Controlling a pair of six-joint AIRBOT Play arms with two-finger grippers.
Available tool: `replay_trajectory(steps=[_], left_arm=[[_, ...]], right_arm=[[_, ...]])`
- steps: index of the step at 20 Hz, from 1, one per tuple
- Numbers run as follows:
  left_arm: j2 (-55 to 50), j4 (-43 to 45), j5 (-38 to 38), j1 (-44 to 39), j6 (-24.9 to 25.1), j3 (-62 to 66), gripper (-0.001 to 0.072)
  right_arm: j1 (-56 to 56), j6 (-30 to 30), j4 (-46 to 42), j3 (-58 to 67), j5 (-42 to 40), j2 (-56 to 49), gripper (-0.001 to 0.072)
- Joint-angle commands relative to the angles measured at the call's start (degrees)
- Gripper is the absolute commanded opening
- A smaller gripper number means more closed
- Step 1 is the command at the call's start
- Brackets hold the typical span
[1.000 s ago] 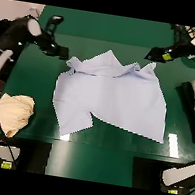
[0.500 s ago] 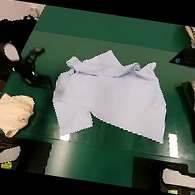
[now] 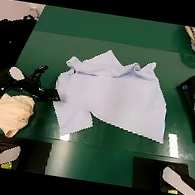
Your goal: Fold the shirts.
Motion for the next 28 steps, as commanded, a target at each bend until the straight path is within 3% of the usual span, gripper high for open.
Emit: replay_trajectory(steps=[1, 2, 3, 5, 7, 9, 12, 16, 21, 22, 24, 26, 28], left_arm=[[0.0, -3.1, 4.3, 0.0, 0.4, -0.8, 0.0281], [0.0, -3.9, 4.7, 0.0, 0.5, -0.7, 0.0107], [0.0, -4.9, 5.0, 0.0, 0.5, -0.7, 0.0027], [0.2, -5.4, 4.9, 0.0, 0.9, -0.7, 0.0029], [0.5, -5.4, 4.3, 0.0, 2.5, -0.7, 0.0029], [0.5, -5.4, 3.8, 0.0, 3.0, -0.6, 0.0029], [0.5, -5.4, 3.8, 0.0, 4.0, -0.6, 0.0029], [0.5, -5.4, 3.8, 0.0, 4.0, -0.6, 0.0029], [0.5, -5.4, 3.8, 0.0, 4.0, -0.6, 0.0029], [0.5, -5.4, 3.7, 0.0, 4.0, -0.6, 0.0029], [0.5, -5.2, 3.3, 0.0, 3.9, -0.3, 0.0028], [1.1, -5.1, 1.4, 0.0, 3.9, 2.1, 0.0027], [4.4, -4.6, 0.8, 0.0, 3.3, 5.6, 0.0027]], right_arm=[[-5.6, 0.0, -0.8, -10.1, -0.4, 5.3, 0.0365], [-7.5, 0.0, -1.9, -13.0, -0.4, 6.6, 0.0365], [-9.6, 0.0, -4.4, -16.2, -0.3, 8.1, 0.0364], [-13.3, 0.1, -9.8, -22.9, -0.1, 10.6, 0.0367], [-16.5, 0.1, -11.9, -29.8, 0.3, 11.7, 0.0579], [-17.6, 0.2, -11.8, -35.4, -0.3, 11.0, 0.0569], [-15.5, 0.2, -11.7, -40.6, -3.3, 7.9, 0.0441], [-11.7, 1.9, -8.5, -41.1, -9.2, 4.5, 0.0439], [-6.0, 3.8, -9.0, -39.6, -8.7, -0.1, 0.0437], [-4.5, 3.8, -9.1, -39.6, -8.3, -0.7, 0.042], [-1.9, 3.8, -9.1, -39.5, -8.1, -0.8, 0.0168], [0.3, 3.6, -8.8, -39.5, -9.0, 1.1, 0.0013], [1.4, 3.6, -8.8, -39.0, -10.0, 5.5, 0.0014]])
